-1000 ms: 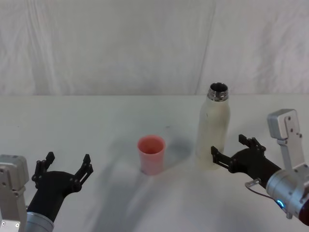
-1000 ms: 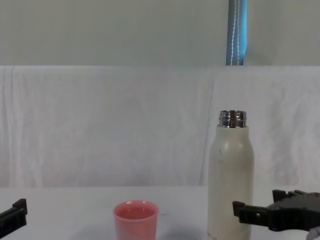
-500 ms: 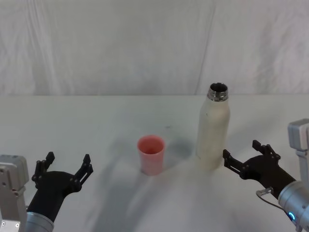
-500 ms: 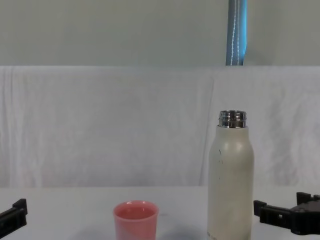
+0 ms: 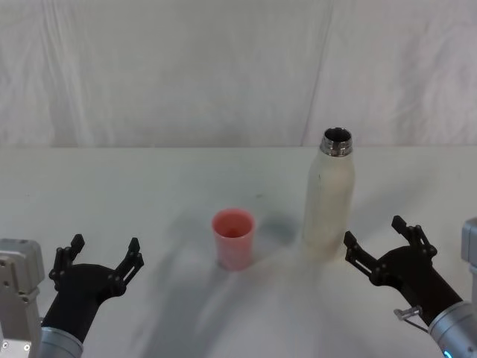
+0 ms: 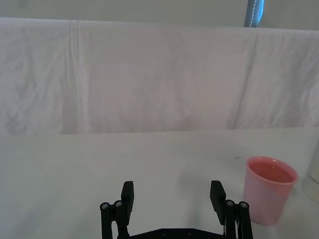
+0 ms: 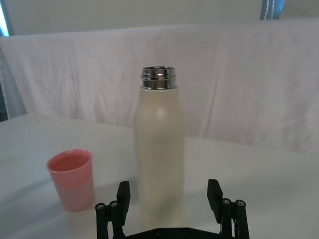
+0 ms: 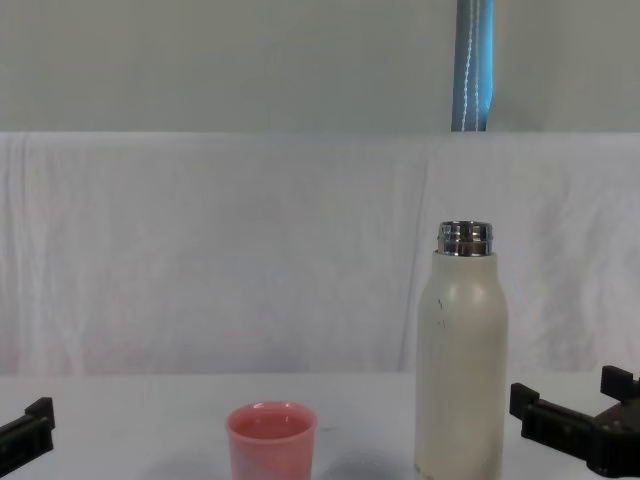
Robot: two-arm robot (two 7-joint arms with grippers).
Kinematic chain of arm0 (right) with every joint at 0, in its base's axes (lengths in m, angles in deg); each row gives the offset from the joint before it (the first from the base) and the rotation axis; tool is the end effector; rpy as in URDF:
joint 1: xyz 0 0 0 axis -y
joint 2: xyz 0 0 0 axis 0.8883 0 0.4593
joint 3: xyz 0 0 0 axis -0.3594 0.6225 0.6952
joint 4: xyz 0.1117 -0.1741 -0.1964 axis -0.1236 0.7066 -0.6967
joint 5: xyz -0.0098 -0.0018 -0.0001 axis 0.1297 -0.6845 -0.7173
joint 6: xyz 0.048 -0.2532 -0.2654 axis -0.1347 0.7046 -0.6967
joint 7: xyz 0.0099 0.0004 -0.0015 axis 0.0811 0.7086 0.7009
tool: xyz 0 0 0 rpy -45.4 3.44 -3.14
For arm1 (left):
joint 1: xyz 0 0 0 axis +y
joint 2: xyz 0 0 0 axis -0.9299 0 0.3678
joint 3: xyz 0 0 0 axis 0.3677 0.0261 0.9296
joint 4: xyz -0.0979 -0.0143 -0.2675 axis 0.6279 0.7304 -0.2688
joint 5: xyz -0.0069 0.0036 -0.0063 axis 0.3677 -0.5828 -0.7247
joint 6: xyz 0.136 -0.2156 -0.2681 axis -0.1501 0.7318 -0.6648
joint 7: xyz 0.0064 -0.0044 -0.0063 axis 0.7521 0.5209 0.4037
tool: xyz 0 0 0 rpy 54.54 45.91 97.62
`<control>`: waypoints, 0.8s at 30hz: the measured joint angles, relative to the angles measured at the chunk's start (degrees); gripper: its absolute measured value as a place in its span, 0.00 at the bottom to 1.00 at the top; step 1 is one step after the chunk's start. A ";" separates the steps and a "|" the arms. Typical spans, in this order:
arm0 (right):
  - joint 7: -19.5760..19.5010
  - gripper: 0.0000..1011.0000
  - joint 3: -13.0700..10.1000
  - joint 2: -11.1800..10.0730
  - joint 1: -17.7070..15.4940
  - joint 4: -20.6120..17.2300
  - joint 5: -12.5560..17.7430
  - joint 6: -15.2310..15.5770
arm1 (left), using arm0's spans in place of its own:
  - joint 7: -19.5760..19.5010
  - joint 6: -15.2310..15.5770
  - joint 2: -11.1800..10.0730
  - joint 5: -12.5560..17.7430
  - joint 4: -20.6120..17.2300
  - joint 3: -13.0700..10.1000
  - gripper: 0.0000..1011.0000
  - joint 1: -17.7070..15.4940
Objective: Grasp the thermos with one hand and pour water into the cup lid.
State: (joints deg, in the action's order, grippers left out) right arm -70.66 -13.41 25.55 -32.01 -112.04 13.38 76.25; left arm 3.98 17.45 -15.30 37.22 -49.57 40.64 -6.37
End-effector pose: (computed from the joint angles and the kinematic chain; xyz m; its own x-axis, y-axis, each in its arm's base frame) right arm 0.3571 0.0251 -0.2817 0.4279 -0.9038 -0.0102 0.9031 0.4271 0.0453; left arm 0.3150 0.0299 -0.2809 0.1247 0.9917 -0.0326 -0.9921 0.1241 -0.0176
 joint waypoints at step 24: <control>-0.87 0.99 0.45 2.30 -0.85 2.29 -3.04 -4.22 | 0.00 0.00 0.00 0.00 0.00 0.00 0.99 0.00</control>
State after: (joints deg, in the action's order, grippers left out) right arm -71.52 -12.96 27.84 -32.86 -109.75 10.34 72.03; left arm 3.98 17.45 -15.30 37.22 -49.57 40.65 -6.37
